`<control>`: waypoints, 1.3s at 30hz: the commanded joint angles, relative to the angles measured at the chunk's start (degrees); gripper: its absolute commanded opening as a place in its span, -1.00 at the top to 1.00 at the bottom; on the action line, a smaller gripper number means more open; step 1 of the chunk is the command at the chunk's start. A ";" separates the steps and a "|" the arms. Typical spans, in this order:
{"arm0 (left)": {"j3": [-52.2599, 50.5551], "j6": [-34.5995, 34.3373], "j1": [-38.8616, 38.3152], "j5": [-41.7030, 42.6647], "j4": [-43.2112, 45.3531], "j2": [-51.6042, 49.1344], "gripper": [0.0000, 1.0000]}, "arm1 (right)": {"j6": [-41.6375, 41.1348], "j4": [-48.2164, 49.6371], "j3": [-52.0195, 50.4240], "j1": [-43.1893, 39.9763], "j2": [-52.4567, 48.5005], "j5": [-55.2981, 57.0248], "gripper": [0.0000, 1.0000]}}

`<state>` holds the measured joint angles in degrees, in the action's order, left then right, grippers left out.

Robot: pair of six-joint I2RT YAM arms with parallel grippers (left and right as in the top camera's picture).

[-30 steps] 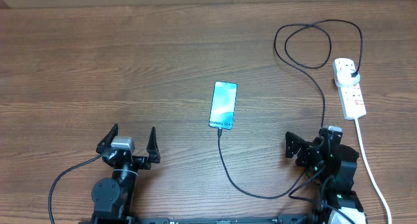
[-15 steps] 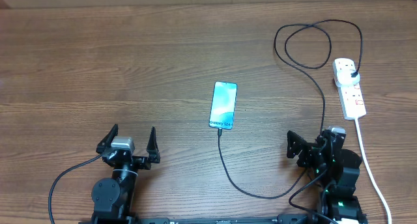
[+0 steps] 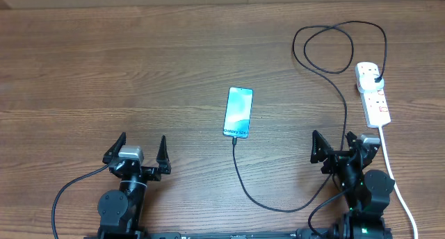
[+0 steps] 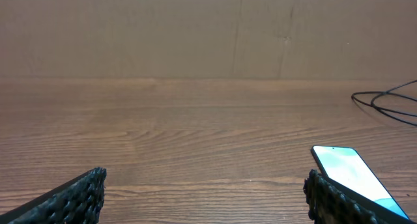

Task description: Plug charger to phone and switch on socket

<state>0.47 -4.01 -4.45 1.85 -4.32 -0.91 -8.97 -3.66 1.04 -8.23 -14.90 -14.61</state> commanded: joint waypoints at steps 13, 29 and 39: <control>-0.20 1.27 0.37 -0.37 -0.09 0.66 -0.99 | 0.07 -0.17 -0.59 7.69 12.20 2.95 -1.00; -0.20 1.27 0.37 -0.37 -0.09 0.66 -0.99 | 0.07 -0.09 -0.59 7.89 14.75 2.97 -1.00; -0.20 1.27 0.37 -0.37 -0.09 0.66 -0.99 | 0.07 -0.09 -0.59 7.89 14.75 2.97 -1.00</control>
<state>0.47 -4.01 -4.45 1.85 -4.32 -0.91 -8.99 -3.95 1.04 -0.67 -0.73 -12.01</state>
